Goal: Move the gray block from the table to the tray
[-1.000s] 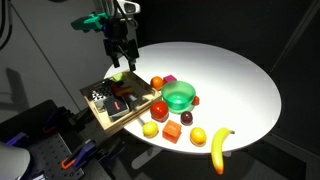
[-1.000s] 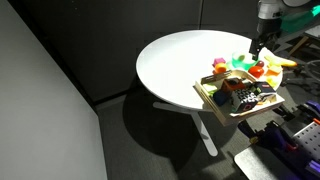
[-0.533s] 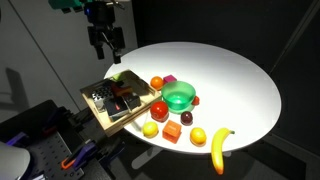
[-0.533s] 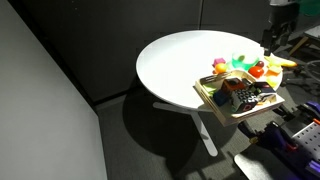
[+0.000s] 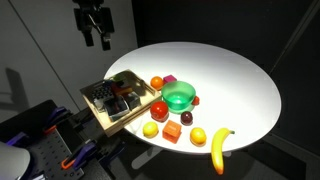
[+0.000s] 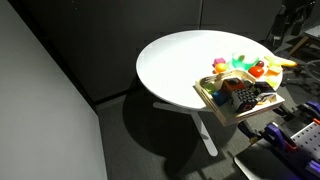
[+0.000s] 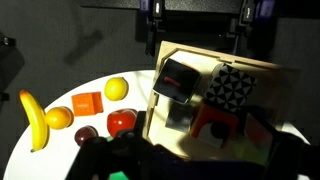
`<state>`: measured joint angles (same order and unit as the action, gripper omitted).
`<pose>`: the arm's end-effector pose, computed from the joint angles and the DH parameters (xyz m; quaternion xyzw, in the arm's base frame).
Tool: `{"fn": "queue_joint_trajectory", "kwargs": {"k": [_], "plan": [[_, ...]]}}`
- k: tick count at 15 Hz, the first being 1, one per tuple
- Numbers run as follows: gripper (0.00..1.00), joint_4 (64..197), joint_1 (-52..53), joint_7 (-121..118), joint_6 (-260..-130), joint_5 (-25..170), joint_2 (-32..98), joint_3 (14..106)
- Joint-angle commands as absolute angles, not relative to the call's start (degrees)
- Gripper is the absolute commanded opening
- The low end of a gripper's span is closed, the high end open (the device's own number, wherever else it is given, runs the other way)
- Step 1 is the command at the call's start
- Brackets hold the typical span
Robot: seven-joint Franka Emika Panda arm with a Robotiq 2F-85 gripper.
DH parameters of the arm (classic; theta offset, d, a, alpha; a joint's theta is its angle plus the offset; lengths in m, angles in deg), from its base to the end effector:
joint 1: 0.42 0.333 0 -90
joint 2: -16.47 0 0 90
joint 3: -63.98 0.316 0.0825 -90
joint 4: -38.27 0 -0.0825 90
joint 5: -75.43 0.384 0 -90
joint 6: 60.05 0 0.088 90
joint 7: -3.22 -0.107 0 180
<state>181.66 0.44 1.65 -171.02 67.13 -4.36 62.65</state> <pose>0.3978 -0.0131 0.3985 0.9930 0.0161 -0.1000 0.0616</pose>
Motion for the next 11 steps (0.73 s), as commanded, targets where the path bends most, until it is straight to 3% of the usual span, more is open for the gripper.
{"fn": "queue_joint_trajectory", "kwargs": {"k": [1, 11], "plan": [[1.0, 181.89, 0.51, 4.24, -171.45, 70.27, -7.87, 62.46], [1.0, 181.77, 0.11, 5.17, -172.66, 72.68, -7.89, 63.01]]}}
